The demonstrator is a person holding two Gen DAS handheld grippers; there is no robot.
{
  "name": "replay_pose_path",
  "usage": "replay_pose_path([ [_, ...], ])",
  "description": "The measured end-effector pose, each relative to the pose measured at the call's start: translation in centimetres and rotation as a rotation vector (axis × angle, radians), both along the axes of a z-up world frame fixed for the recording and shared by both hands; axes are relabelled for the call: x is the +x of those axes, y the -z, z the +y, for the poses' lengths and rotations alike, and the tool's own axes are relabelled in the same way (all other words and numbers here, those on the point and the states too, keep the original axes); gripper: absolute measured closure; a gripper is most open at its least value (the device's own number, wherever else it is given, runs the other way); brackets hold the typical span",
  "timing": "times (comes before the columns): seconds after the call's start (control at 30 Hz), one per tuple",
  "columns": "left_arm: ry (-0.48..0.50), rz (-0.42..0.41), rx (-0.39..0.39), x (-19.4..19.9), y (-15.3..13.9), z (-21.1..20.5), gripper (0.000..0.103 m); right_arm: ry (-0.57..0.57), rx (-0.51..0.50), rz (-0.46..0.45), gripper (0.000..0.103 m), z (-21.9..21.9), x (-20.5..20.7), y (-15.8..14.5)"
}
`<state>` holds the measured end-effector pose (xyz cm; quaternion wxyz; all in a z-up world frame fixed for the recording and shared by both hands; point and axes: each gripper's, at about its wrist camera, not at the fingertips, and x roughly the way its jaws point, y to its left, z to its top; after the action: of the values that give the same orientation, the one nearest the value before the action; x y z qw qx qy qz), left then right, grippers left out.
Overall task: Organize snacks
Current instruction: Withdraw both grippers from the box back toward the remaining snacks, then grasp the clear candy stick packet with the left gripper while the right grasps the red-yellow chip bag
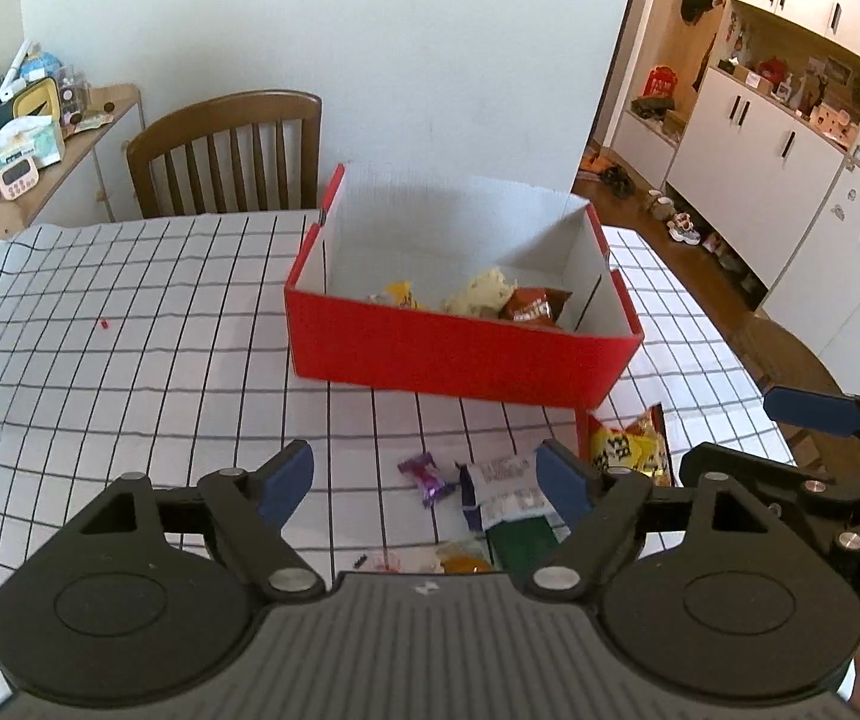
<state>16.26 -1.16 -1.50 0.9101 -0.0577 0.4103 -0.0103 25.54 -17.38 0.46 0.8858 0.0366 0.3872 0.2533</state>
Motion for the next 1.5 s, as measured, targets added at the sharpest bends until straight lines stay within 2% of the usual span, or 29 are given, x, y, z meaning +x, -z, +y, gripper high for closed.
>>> replay_pose_path([
  [0.17, -0.014, 0.026, -0.027, -0.7, 1.3, 0.4, 0.016, 0.012, 0.008, 0.013, 0.001, -0.4, -1.0, 1.2],
  [0.37, -0.050, 0.078, -0.034, -1.2, 3.7, 0.9, 0.015, 0.023, 0.001, 0.046, 0.000, -1.0, -1.9, 3.2],
  [0.53, -0.097, 0.134, -0.025, -1.2, 6.2, 1.5, 0.015, 0.039, -0.037, 0.077, 0.000, -1.7, -2.2, 5.1],
  [0.73, -0.172, 0.220, -0.063, -0.3, 9.0, 2.4, 0.015, 0.065, -0.099, 0.100, 0.000, -2.6, -2.0, 7.6],
  [0.93, -0.260, 0.283, -0.085, 0.8, 10.9, 2.9, 0.015, 0.128, -0.117, 0.136, 0.000, -3.5, -0.4, 9.6],
  [1.23, -0.413, 0.392, -0.188, 2.5, 13.6, 4.5, 0.016, 0.186, -0.104, 0.172, 0.000, -3.7, 3.4, 11.1],
  [1.43, -0.438, 0.406, -0.221, 3.5, 14.3, 4.1, 0.016, 0.190, -0.116, 0.192, 0.000, -3.1, 4.9, 11.9],
  [1.5, -0.434, 0.410, -0.216, 3.8, 14.5, 3.6, 0.025, 0.188, -0.123, 0.197, 0.000, -2.8, 5.4, 12.1],
])
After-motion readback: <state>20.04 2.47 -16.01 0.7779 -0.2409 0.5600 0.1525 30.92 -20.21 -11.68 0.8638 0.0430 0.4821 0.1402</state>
